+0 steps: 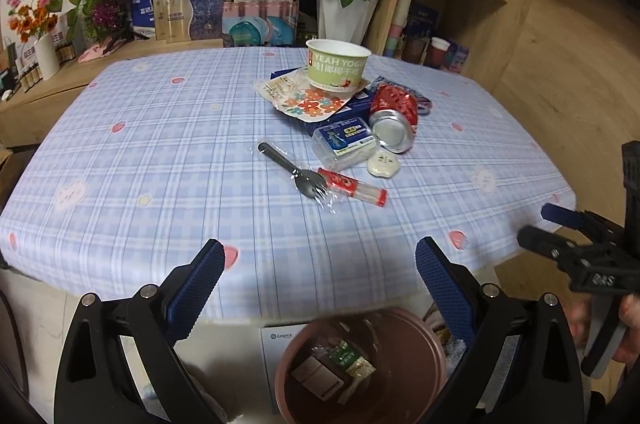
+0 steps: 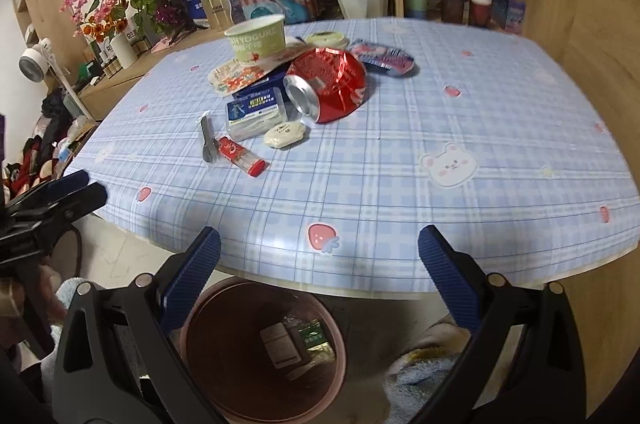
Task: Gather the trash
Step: 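Reach the left gripper to the wrapped black plastic fork and grasp it, then grasp the red lighter with the right gripper while the left holds the fork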
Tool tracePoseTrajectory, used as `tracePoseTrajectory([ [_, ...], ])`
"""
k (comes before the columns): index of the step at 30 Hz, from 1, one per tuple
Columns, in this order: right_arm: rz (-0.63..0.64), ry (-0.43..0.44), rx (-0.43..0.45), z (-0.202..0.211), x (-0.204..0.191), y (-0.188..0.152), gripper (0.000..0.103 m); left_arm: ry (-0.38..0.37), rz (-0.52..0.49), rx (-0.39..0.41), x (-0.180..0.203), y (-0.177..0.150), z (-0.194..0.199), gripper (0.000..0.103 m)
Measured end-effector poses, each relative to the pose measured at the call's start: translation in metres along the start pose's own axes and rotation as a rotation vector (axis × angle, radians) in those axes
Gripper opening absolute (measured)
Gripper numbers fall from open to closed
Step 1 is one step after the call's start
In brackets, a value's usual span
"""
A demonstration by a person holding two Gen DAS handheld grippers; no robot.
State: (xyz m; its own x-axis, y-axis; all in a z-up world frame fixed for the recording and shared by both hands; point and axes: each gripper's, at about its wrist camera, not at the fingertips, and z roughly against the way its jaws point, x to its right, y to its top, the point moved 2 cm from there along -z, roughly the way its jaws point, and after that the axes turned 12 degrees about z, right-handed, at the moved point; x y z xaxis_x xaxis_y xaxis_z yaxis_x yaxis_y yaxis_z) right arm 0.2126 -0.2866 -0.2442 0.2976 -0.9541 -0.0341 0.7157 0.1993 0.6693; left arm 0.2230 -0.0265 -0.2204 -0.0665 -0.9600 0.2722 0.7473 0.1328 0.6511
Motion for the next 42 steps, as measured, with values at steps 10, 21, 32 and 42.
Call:
tracePoseTrajectory([
  [10, -0.042, -0.102, -0.085, -0.052, 0.03, 0.008, 0.097, 0.065, 0.122, -0.111, -0.014, 0.051, -0.091, 0.079],
  [21, -0.055, -0.093, -0.113, -0.082, 0.049, 0.017, 0.097, 0.221, 0.161, -0.17, -0.03, 0.079, -0.162, 0.069],
  [32, -0.025, -0.055, -0.129, -0.096, 0.041, 0.024, 0.085, 0.259, 0.037, -0.172, -0.023, 0.078, -0.172, 0.054],
  [42, 0.105, 0.07, -0.135, -0.114, -0.004, 0.048, 0.063, 0.161, -0.01, -0.197, -0.048, 0.053, -0.134, 0.011],
])
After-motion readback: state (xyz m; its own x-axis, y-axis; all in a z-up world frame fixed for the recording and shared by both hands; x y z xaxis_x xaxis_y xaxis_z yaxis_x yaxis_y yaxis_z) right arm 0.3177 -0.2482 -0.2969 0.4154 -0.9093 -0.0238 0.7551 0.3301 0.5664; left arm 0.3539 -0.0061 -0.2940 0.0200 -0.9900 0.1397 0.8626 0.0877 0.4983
